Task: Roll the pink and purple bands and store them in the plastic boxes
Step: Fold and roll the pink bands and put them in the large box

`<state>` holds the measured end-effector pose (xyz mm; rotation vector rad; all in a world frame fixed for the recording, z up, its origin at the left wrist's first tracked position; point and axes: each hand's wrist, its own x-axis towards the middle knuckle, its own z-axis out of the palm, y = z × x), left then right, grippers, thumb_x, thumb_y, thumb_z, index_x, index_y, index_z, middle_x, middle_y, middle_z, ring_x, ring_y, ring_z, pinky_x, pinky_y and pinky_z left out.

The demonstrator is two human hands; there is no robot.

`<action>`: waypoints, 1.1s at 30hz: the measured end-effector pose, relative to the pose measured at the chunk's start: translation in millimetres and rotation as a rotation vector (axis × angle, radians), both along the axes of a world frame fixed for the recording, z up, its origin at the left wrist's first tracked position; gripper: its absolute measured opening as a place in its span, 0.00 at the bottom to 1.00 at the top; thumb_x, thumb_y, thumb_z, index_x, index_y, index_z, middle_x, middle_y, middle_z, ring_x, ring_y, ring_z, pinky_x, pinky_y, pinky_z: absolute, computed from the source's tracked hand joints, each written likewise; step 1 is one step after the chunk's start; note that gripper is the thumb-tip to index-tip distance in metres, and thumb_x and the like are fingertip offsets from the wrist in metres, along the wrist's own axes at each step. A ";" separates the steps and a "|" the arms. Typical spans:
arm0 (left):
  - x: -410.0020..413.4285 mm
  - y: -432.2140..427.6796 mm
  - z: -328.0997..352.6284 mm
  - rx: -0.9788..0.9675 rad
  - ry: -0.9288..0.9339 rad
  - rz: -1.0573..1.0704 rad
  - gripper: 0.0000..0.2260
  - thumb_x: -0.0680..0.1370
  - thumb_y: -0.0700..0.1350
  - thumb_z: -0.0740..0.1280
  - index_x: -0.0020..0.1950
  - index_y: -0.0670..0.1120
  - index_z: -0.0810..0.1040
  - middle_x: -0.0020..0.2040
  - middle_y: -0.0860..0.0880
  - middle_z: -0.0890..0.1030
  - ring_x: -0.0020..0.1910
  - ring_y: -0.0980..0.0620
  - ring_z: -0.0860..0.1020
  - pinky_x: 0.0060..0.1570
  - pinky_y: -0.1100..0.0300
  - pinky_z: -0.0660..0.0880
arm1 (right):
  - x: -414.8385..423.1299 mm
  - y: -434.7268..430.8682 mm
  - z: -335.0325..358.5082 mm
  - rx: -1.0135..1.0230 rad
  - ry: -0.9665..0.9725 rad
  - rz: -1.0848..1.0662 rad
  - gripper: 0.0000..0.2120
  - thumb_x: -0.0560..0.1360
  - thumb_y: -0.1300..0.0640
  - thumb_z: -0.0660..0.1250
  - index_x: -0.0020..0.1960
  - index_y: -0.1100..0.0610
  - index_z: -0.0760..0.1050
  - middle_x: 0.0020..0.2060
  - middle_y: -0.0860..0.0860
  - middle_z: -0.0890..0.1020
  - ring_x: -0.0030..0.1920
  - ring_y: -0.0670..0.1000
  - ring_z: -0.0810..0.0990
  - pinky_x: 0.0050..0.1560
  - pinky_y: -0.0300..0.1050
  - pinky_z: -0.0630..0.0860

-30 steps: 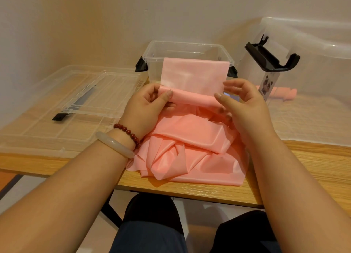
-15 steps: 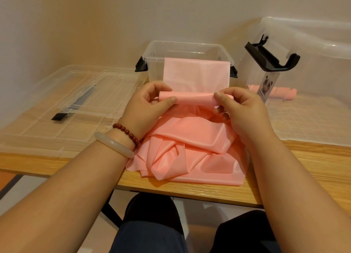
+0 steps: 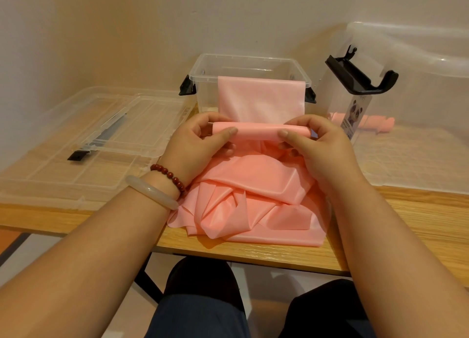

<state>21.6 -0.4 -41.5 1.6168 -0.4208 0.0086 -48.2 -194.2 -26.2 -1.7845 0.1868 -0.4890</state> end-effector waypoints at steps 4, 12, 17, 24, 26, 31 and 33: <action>-1.0 1.9 0.5 0.027 -0.034 0.001 0.09 0.74 0.37 0.71 0.53 0.46 0.79 0.46 0.47 0.82 0.40 0.54 0.83 0.43 0.63 0.80 | 0.5 0.1 0.1 -0.006 -0.008 -0.002 0.05 0.76 0.59 0.71 0.49 0.60 0.81 0.31 0.49 0.83 0.31 0.46 0.82 0.37 0.45 0.83; -2.7 0.6 3.3 0.009 0.019 0.009 0.05 0.78 0.41 0.68 0.52 0.42 0.78 0.30 0.49 0.82 0.28 0.55 0.80 0.32 0.65 0.78 | -1.4 1.4 0.8 0.022 0.044 0.009 0.10 0.71 0.60 0.75 0.52 0.56 0.80 0.41 0.52 0.83 0.38 0.55 0.85 0.42 0.53 0.84; -2.8 1.2 3.8 0.003 0.012 -0.020 0.04 0.77 0.40 0.69 0.51 0.45 0.80 0.39 0.46 0.83 0.35 0.51 0.82 0.40 0.60 0.81 | -1.3 -0.1 0.5 -0.012 0.004 0.003 0.07 0.74 0.60 0.73 0.48 0.63 0.80 0.35 0.55 0.83 0.30 0.46 0.82 0.34 0.40 0.81; -1.4 4.8 0.4 0.094 -0.060 -0.012 0.09 0.73 0.42 0.74 0.50 0.52 0.82 0.50 0.49 0.83 0.50 0.50 0.82 0.53 0.55 0.79 | 0.4 0.5 -0.7 0.053 0.024 0.004 0.10 0.76 0.54 0.71 0.48 0.62 0.80 0.31 0.48 0.83 0.33 0.50 0.84 0.41 0.49 0.84; -1.3 3.8 1.4 0.081 -0.052 -0.001 0.08 0.73 0.41 0.73 0.51 0.50 0.82 0.48 0.48 0.83 0.46 0.52 0.83 0.49 0.59 0.80 | 0.1 -0.4 0.0 0.082 0.034 0.010 0.09 0.74 0.55 0.73 0.50 0.60 0.80 0.38 0.50 0.84 0.35 0.53 0.85 0.43 0.54 0.84; -5.5 -0.8 5.2 -0.036 0.035 -0.020 0.08 0.76 0.37 0.69 0.55 0.42 0.79 0.40 0.46 0.82 0.33 0.56 0.82 0.37 0.67 0.79 | -2.4 -2.5 -1.9 -0.021 0.058 0.035 0.13 0.70 0.59 0.77 0.52 0.52 0.79 0.45 0.51 0.82 0.39 0.52 0.86 0.41 0.52 0.84; -3.5 1.3 3.4 -0.040 0.021 -0.035 0.10 0.75 0.36 0.70 0.54 0.45 0.78 0.44 0.45 0.82 0.38 0.54 0.83 0.40 0.63 0.80 | -2.6 -1.4 -0.7 -0.007 0.035 0.020 0.09 0.72 0.60 0.75 0.50 0.59 0.79 0.38 0.52 0.83 0.34 0.49 0.84 0.38 0.46 0.83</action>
